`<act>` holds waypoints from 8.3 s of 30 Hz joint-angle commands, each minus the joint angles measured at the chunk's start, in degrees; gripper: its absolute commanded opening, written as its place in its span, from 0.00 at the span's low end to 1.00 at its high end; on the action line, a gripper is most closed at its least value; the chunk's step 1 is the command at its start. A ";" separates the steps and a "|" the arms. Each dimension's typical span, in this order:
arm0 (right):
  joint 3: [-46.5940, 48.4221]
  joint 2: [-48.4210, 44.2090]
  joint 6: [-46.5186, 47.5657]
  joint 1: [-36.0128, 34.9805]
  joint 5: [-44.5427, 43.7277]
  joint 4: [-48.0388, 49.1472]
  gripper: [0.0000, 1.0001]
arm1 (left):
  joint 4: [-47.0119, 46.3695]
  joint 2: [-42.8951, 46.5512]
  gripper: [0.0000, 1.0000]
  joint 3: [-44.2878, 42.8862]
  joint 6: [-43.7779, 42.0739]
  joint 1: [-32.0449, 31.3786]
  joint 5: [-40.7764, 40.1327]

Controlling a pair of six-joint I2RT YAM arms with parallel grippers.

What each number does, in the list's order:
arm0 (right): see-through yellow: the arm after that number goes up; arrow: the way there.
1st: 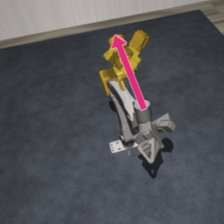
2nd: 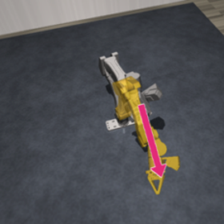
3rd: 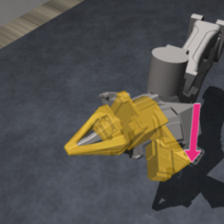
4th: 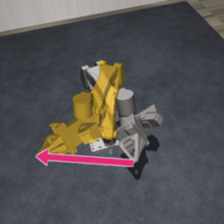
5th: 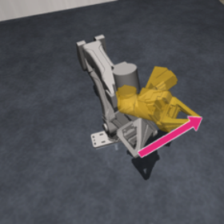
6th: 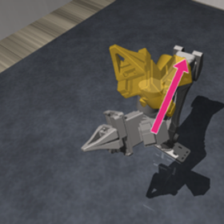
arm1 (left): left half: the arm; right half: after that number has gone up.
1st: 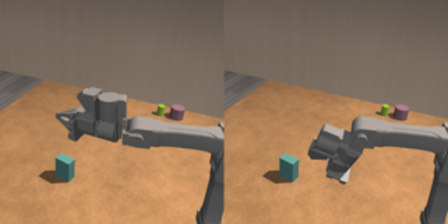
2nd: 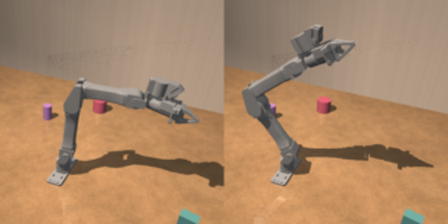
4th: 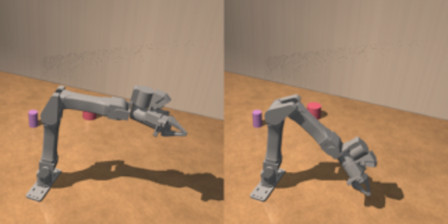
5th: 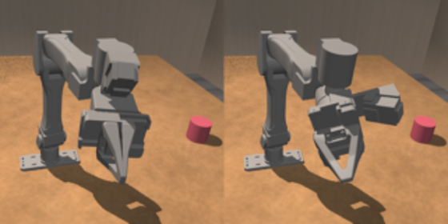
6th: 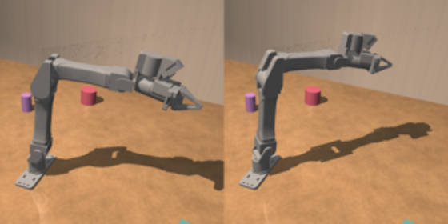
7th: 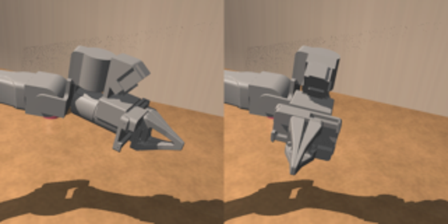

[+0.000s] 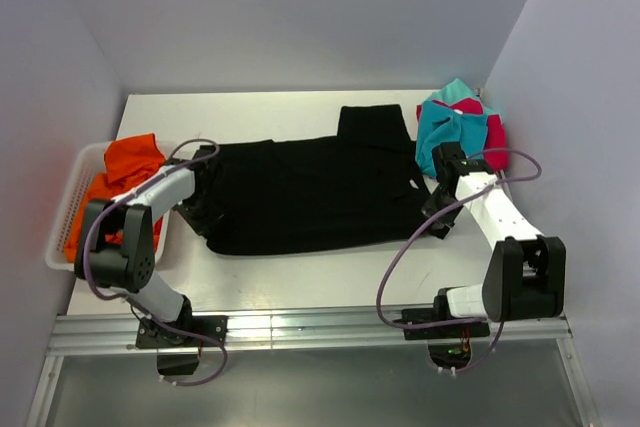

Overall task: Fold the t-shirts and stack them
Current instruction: Fold the tshirt

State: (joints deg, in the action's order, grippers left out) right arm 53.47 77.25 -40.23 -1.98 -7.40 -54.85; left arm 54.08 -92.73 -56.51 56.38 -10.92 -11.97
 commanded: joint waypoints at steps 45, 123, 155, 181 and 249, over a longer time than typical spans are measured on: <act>76.41 47.80 9.29 -0.83 8.98 -1.57 0.89 | 7.44 -24.17 0.83 -60.30 -9.88 5.20 9.06; 68.78 57.32 14.65 -6.55 -13.43 0.01 0.00 | 4.71 -36.45 0.83 -57.56 -12.35 8.37 3.62; 60.08 49.13 15.62 -5.67 -15.45 0.45 0.00 | 4.45 -45.26 0.04 -52.12 -8.21 8.72 0.54; 55.96 36.22 12.37 -4.26 -9.30 0.89 0.00 | 6.92 -29.62 0.00 -52.67 -7.52 8.63 0.01; 38.61 43.14 1.65 -12.87 -3.94 -0.34 0.00 | 8.31 2.55 0.93 -21.53 -7.51 0.63 -1.66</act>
State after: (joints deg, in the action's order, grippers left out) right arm 85.01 117.10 -36.42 -11.05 -12.36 -54.15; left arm 59.05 -93.41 -75.46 50.15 -10.22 -13.34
